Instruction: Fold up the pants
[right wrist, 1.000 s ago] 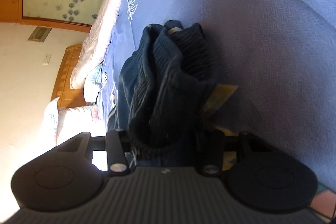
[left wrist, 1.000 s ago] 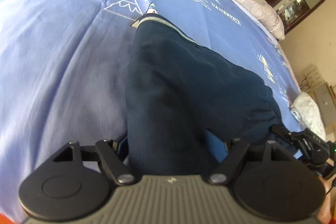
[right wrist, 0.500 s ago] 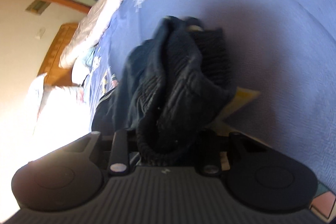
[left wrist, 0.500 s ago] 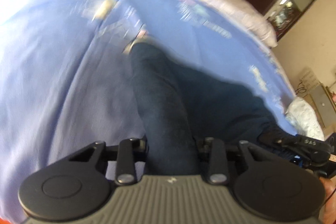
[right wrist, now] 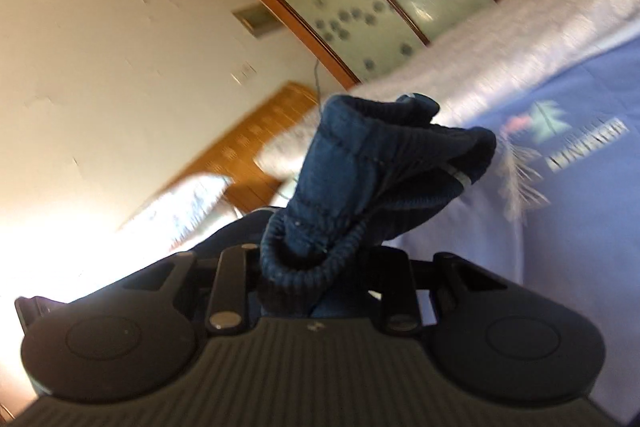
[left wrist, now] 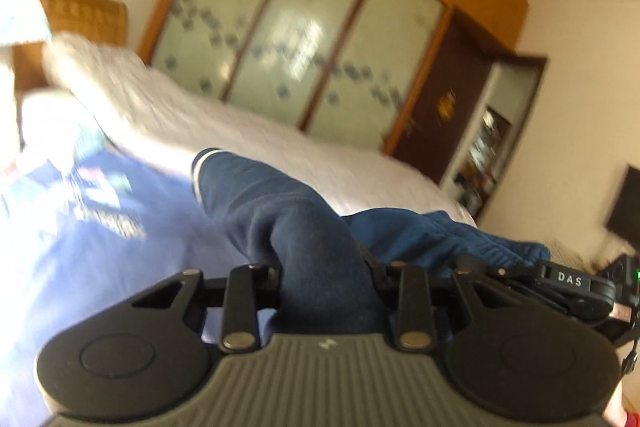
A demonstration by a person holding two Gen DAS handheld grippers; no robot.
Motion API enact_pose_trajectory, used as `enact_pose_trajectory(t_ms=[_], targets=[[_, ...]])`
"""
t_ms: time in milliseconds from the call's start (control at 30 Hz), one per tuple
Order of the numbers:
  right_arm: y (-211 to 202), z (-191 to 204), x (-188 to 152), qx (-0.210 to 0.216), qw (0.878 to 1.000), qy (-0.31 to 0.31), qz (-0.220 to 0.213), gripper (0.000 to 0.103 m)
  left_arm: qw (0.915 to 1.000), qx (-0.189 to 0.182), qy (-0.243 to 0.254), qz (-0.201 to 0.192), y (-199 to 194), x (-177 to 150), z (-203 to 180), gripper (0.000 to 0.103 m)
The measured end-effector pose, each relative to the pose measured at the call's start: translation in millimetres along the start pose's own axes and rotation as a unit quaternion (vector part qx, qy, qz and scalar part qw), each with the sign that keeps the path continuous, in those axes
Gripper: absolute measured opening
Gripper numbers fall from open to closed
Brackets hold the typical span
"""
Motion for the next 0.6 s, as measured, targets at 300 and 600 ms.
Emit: enact_pose_trajectory(t_ms=[300, 600], targets=[[178.0, -115.0, -92.1, -0.058, 0.995, 0.007, 0.083, 0.033, 0.9863, 0.144, -0.002, 0.081, 125.7, -104.3, 169.3, 0.031], [188.5, -200.9, -172.8, -0.134, 0.976, 0.027, 0.167, 0.056, 0.9601, 0.244, -0.008, 0.137, 125.7, -181.0, 218.9, 0.059]])
Point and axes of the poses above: each gripper's, at about its wrist camera, not at the fingertips, and y roughly the way its jaws point, z to its left, x to its top, the point moved 9 cm from there along y, roughly the way its jaws point, and after that the axes turned 12 degrees about -z, right-handed, at the moved point
